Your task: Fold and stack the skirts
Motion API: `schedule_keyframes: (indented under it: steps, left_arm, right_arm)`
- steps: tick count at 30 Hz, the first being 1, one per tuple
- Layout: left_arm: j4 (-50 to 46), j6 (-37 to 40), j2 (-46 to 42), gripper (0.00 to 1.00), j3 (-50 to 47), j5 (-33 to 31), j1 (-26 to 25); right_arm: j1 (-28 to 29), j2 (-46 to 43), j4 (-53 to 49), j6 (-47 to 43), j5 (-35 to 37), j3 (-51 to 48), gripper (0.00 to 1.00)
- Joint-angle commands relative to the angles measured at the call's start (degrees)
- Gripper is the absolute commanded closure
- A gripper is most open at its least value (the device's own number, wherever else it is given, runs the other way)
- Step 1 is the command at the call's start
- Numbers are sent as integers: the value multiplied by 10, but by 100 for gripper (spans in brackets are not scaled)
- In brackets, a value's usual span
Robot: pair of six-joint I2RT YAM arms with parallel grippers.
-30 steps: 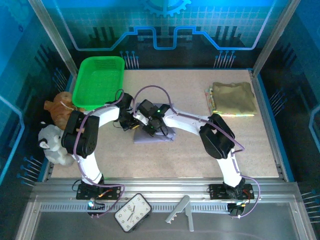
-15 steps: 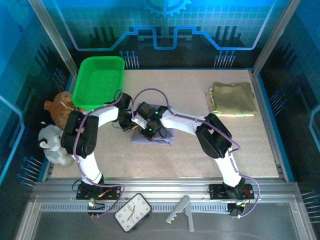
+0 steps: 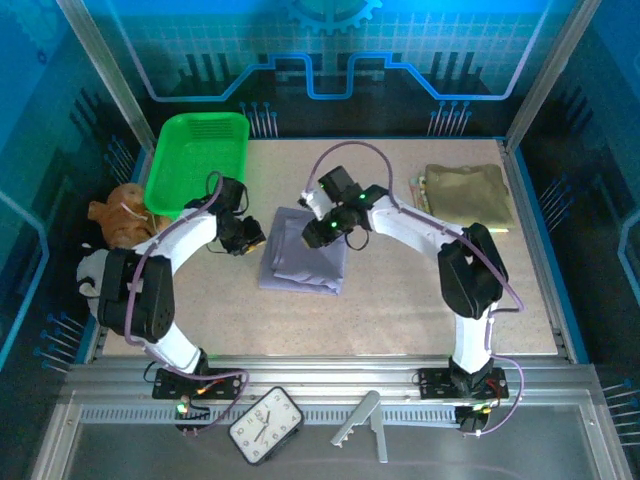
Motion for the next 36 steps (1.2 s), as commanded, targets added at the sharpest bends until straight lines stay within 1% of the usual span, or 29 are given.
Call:
schedule_keyframes:
  steps: [1,4,6,7,9,11,12,14,16,18,20,22,24,25,27,29,33,34,36]
  left_arm:
    - [5,-16,-33,77,-9,49,-6]
    - [56,-42,-30,77,-20,126,-29]
    - [87,-57,-14,77,-22,166,-51]
    - [103,-66,-2,77,-26,176,-62]
    - [112,-82,22,78,-33,160,-82]
    - [108,-87,51,81,-40,137,-90]
    - [101,-87,64,82,-43,119,-90]
    - [82,-73,85,82,-37,68,-87]
    - [53,-47,109,81,-11,21,-86]
    - [36,-20,141,81,24,0,-87]
    - [11,8,180,81,71,-21,-88]
    - [-18,32,213,81,129,-27,-88]
    - [-25,40,216,81,167,-9,-94]
    - [-27,46,209,78,180,-6,-101]
    - [-33,51,186,73,190,-11,-110]
    - [-39,45,158,68,185,-11,-107]
    - [-39,39,83,54,149,-16,-96]
    - [-34,36,62,50,134,-16,-92]
    - [-22,29,30,42,103,-14,-85]
  right_arm:
    - [-18,77,-64,56,70,55,88]
    - [-27,142,-107,63,99,125,94]
    - [-30,182,-128,71,112,167,95]
    - [-31,200,-139,80,114,190,95]
    - [-34,222,-158,105,125,217,95]
    - [-37,243,-177,146,132,219,95]
    - [-39,235,-173,168,120,199,95]
    - [-41,192,-127,216,80,119,95]
    - [-40,133,-32,286,15,-8,93]
    - [-36,79,69,359,-45,-118,90]
    - [-28,30,161,439,-86,-205,85]
    - [-14,-17,244,507,-96,-268,79]
    - [-8,-53,276,539,-70,-298,73]
    - [-10,-75,277,544,-48,-309,68]
    - [-22,-105,265,523,1,-322,61]
    - [-40,-122,246,470,20,-318,56]
    - [-58,-115,155,266,67,-261,52]
    - [-61,-107,141,215,64,-246,51]
    - [-64,-89,121,142,56,-217,47]
